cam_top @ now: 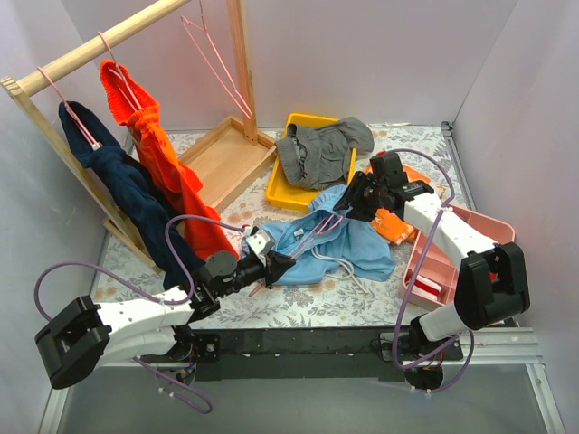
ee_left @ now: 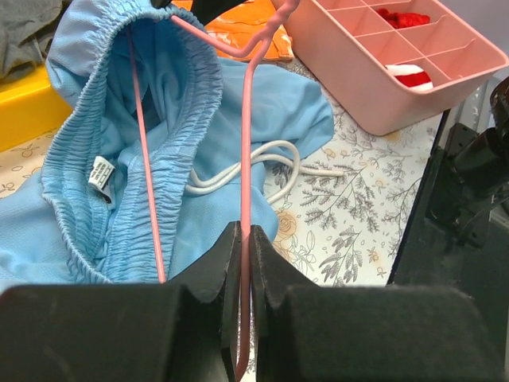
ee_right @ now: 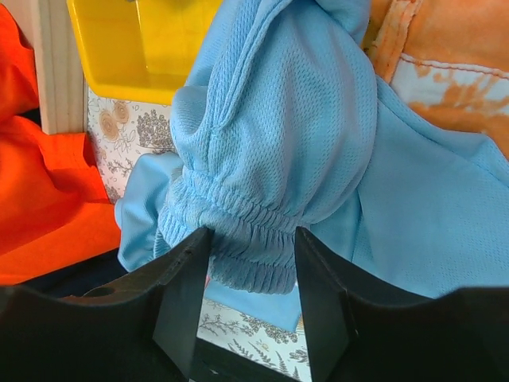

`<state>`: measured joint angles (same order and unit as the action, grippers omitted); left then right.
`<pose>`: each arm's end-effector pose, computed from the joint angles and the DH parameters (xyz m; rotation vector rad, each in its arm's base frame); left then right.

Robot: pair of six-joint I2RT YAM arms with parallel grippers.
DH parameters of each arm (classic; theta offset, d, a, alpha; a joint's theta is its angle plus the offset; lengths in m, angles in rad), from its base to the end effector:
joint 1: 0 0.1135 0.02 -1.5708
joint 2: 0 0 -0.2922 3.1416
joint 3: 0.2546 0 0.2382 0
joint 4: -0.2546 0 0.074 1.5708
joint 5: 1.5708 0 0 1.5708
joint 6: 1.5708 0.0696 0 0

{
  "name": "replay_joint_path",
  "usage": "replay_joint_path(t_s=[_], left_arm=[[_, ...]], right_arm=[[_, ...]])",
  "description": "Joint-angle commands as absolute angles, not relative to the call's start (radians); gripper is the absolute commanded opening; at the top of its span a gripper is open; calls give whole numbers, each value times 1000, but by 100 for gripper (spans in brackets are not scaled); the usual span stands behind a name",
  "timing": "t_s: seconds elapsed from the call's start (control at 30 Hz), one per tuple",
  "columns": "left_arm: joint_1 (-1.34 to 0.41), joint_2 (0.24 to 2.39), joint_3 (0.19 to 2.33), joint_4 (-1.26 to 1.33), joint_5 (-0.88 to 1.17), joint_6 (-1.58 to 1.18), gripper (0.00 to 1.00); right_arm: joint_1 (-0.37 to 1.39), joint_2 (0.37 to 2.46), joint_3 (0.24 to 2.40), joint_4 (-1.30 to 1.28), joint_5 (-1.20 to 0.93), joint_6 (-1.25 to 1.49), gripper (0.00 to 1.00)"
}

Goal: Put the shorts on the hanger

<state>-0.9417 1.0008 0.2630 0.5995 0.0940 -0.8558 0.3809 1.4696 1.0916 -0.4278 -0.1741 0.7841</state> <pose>0.1213 -0.1778 0.2291 0.1613 1.9183 -1.3665 0.2978 0.1322 0.2721 0.4139 2.4626 0.7342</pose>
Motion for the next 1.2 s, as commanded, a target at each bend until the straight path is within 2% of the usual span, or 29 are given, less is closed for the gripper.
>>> replay_joint_path(t_s=[0.0, 0.2, 0.53, 0.67, 0.77, 0.8, 0.87, 0.9, 0.93, 0.97, 1.0, 1.1, 1.17], left_arm=[[-953, 997, 308, 637, 74, -808, 0], [-960, 1019, 314, 631, 80, -804, 0], [-977, 1074, 360, 644, 87, -779, 0], [-980, 1078, 356, 686, 60, -784, 0], [-980, 1077, 347, 722, 41, -802, 0], [-980, 1083, 353, 707, 34, -808, 0], [-979, 1095, 371, 684, 14, -824, 0], [-980, 1092, 376, 652, 12, -831, 2], [-980, 1091, 393, 631, -20, -869, 10], [-980, 1075, 399, 606, -52, -888, 20], [-980, 1063, 405, 554, -69, -911, 38], [-980, 991, 431, 415, -154, -1011, 52], [-980, 962, 472, 254, -228, -1102, 56]], right_arm=[[364, 1399, 1075, -391, -134, 819, 56], [316, 1410, 1072, -360, -195, 844, 60], [367, 1460, 1036, -307, -219, 879, 58], [380, 1425, 976, -275, -218, 888, 44], [380, 1408, 963, -272, -221, 887, 19], [380, 1405, 963, -278, -230, 890, 2], [380, 1396, 957, -279, -241, 897, 1], [380, 1391, 953, -281, -247, 900, 1], [380, 1373, 950, -284, -244, 902, 1], [380, 1364, 950, -291, -241, 900, 1], [380, 1353, 950, -301, -221, 900, 1], [379, 1322, 980, -379, -175, 894, 1], [380, 1315, 997, -445, -155, 881, 1]])
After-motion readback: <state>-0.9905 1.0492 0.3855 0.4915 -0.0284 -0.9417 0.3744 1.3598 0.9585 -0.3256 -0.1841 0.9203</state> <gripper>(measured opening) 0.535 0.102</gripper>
